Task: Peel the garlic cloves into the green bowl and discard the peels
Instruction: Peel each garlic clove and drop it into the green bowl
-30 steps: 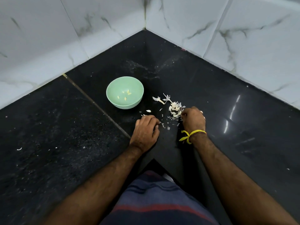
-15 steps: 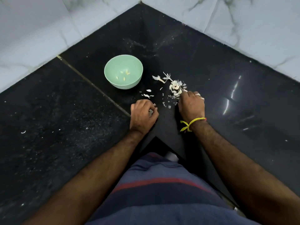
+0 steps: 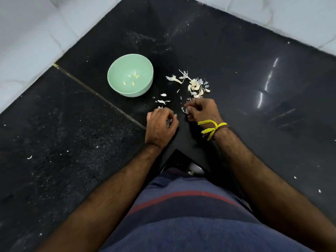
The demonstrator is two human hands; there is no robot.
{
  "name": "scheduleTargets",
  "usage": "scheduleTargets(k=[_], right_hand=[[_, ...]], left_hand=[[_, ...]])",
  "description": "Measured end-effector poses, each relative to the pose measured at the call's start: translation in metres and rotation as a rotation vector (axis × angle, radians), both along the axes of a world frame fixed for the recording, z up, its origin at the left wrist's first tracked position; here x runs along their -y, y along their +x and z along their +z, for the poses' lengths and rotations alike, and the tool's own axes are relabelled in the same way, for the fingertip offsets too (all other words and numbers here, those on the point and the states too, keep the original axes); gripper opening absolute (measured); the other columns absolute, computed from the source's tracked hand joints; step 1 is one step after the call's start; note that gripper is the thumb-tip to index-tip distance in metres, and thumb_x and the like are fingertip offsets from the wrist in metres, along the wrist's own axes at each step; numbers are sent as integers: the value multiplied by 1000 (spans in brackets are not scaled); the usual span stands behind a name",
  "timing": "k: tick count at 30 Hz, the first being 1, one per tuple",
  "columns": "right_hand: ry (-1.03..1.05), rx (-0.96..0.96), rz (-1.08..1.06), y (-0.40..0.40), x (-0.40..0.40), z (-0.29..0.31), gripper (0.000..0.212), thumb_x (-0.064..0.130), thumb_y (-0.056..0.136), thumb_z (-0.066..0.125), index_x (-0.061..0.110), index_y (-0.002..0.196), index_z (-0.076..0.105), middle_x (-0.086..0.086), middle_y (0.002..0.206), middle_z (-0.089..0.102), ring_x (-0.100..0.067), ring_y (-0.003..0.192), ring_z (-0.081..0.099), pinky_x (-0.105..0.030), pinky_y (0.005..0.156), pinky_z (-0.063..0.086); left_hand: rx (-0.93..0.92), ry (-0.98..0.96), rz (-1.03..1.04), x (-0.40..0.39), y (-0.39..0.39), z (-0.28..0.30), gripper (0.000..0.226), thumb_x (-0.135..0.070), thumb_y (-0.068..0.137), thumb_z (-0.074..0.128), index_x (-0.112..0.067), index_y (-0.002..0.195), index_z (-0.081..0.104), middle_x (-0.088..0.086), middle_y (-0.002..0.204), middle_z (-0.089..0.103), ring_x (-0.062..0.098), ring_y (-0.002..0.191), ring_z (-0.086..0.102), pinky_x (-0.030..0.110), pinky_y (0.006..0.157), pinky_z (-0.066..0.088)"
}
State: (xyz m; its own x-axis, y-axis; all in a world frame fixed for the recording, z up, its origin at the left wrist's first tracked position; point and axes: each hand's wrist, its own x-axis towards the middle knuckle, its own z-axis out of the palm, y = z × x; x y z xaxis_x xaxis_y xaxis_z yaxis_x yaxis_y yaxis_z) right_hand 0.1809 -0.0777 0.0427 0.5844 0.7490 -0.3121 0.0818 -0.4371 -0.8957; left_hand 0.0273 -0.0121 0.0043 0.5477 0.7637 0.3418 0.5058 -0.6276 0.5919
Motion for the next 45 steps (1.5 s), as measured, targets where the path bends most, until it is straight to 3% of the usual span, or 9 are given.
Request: scheduleTargets(k=[5, 11, 17, 23, 27, 31, 35, 39, 45], right_hand=[[-11, 64, 74, 11, 3, 1, 14, 7, 88, 66, 16, 90, 77, -5, 75, 71, -12, 62, 64, -35, 69, 62], [-15, 134, 97, 12, -2, 7, 22, 2, 76, 67, 22, 75, 77, -12, 65, 70, -13, 55, 60, -35, 62, 58], [-36, 216, 107, 10, -4, 13, 19, 5, 84, 63, 16, 86, 78, 12, 63, 64, -2, 60, 57, -27, 71, 55], [-25, 292, 48, 3, 6, 20, 14, 11, 78, 68, 20, 73, 77, 10, 68, 68, -8, 73, 64, -25, 74, 52], [-40, 286, 37, 4, 12, 22, 24, 4, 72, 72, 27, 67, 75, 14, 61, 64, -1, 62, 58, -23, 66, 52], [-62, 328, 76, 3, 11, 21, 14, 8, 74, 73, 20, 82, 73, 3, 70, 71, -12, 70, 68, -33, 82, 57], [-110, 306, 138, 0, 8, 16, 19, 8, 79, 73, 24, 69, 70, -1, 68, 72, -19, 70, 71, -40, 75, 61], [-147, 293, 138, 1, 9, 13, 16, 9, 76, 76, 25, 76, 73, -9, 74, 73, -26, 74, 72, -41, 73, 61], [-88, 168, 32, -9, 3, 11, 17, 18, 71, 88, 15, 72, 70, -6, 66, 71, -19, 60, 69, -38, 64, 61]], left_hand=[[-6, 8, 7, 0, 1, -2, 14, -23, 87, 64, -15, 78, 58, -5, 79, 63, 20, 81, 55, 35, 81, 34], [-12, 3, 28, 0, 0, -3, 15, -21, 86, 68, -15, 77, 57, -4, 81, 62, 20, 82, 55, 33, 83, 34], [-13, 6, 27, 1, -1, -2, 15, -22, 86, 67, -16, 77, 57, -4, 81, 62, 19, 82, 54, 28, 82, 29], [16, -7, 37, 3, -3, -1, 16, -26, 88, 62, -16, 77, 57, -4, 81, 62, 21, 82, 55, 36, 82, 36], [85, -47, 105, 5, -5, 0, 15, -19, 87, 71, -16, 78, 59, -5, 83, 64, 19, 83, 55, 31, 82, 32], [79, -78, 126, 8, -9, -2, 14, -20, 86, 74, -18, 80, 61, -5, 86, 67, 20, 86, 57, 35, 83, 36], [41, -101, 79, 5, -10, -6, 8, -21, 87, 71, -18, 93, 66, -6, 91, 67, 21, 91, 58, 34, 84, 36], [42, -67, 47, 3, -8, -5, 16, -20, 89, 65, -20, 103, 71, -6, 100, 70, 19, 95, 60, 32, 83, 35], [51, 49, -60, 4, -8, -7, 24, -36, 94, 61, -18, 103, 73, -4, 99, 71, 18, 97, 61, 34, 83, 39]])
